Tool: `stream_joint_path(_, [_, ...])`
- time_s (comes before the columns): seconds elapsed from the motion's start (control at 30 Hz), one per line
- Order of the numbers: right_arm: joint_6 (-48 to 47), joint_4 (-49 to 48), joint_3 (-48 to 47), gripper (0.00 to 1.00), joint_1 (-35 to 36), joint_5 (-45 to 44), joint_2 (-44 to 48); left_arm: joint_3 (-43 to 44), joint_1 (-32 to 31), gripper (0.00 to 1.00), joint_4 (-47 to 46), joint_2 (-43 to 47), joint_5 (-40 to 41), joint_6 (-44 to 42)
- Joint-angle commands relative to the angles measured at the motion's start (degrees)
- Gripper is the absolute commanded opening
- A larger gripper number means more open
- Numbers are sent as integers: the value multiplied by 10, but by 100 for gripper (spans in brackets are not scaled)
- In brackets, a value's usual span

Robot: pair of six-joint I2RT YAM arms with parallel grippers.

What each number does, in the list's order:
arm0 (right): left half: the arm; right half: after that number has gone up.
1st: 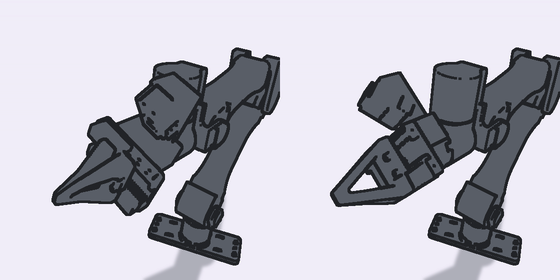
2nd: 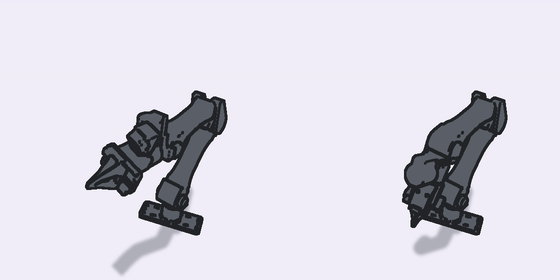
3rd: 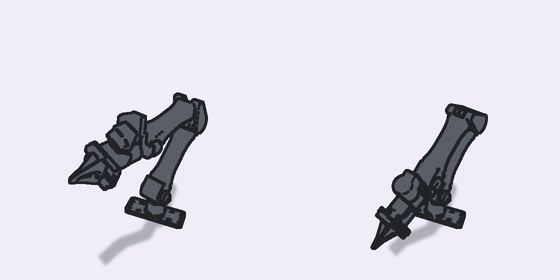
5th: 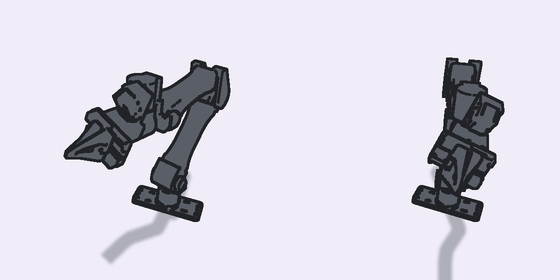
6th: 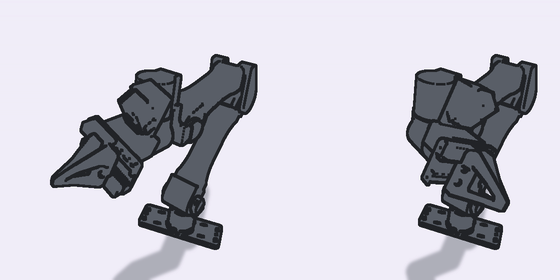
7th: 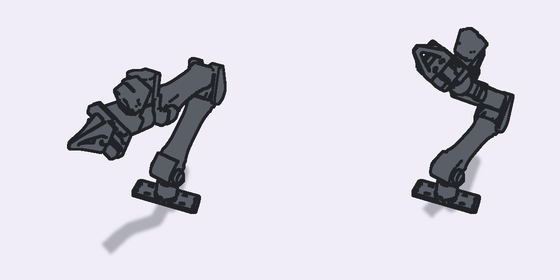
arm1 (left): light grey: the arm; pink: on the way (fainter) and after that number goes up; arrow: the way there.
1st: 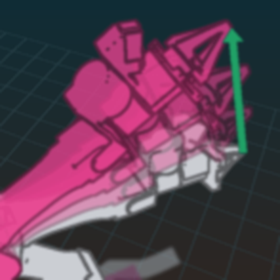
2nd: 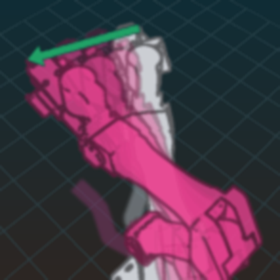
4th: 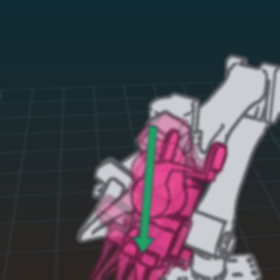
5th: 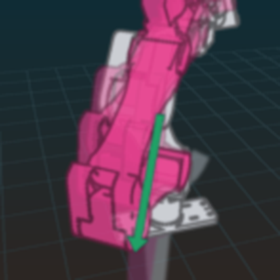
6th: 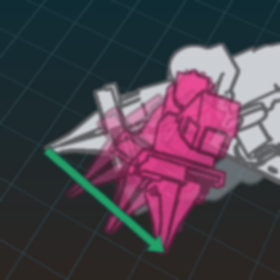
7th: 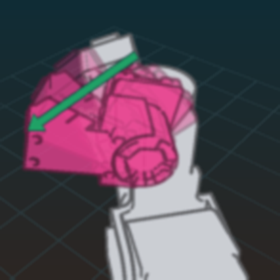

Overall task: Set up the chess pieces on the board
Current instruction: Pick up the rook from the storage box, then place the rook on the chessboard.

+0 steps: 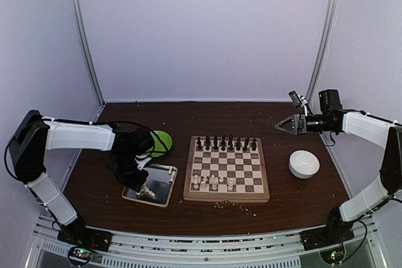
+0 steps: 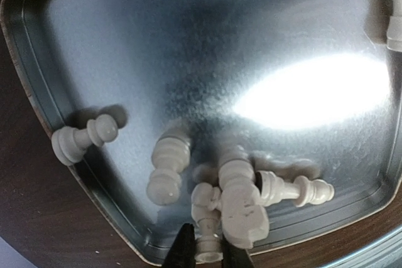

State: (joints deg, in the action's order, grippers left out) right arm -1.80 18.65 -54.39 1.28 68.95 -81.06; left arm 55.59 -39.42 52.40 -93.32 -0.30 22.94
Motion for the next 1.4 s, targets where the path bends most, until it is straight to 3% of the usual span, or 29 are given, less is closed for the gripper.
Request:
stream_joint_path(0.0, [-8, 1, -15, 68, 4, 5, -7, -4, 3, 2, -12, 32, -46, -41])
stream_joint_path(0.27, [-10, 6, -17, 68, 4, 13, -12, -29, 3, 1, -109, 44, -155, -70])
stream_joint_path(0.7, [-14, 8, -17, 68, 4, 14, -5, -12, 3, 1, -173, 33, -215, -55])
stream_joint_path(0.93, [-15, 10, -17, 68, 4, 15, -3, 79, -2, 2, -183, 18, -209, -56])
stream_joint_path(1.17, [-18, 12, -19, 68, 3, 13, 2, 207, -29, 3, -185, -70, -214, -71])
stream_joint_path(1.37, [-21, 15, -19, 68, 4, 7, 2, 331, -69, 4, -143, -157, -130, -85])
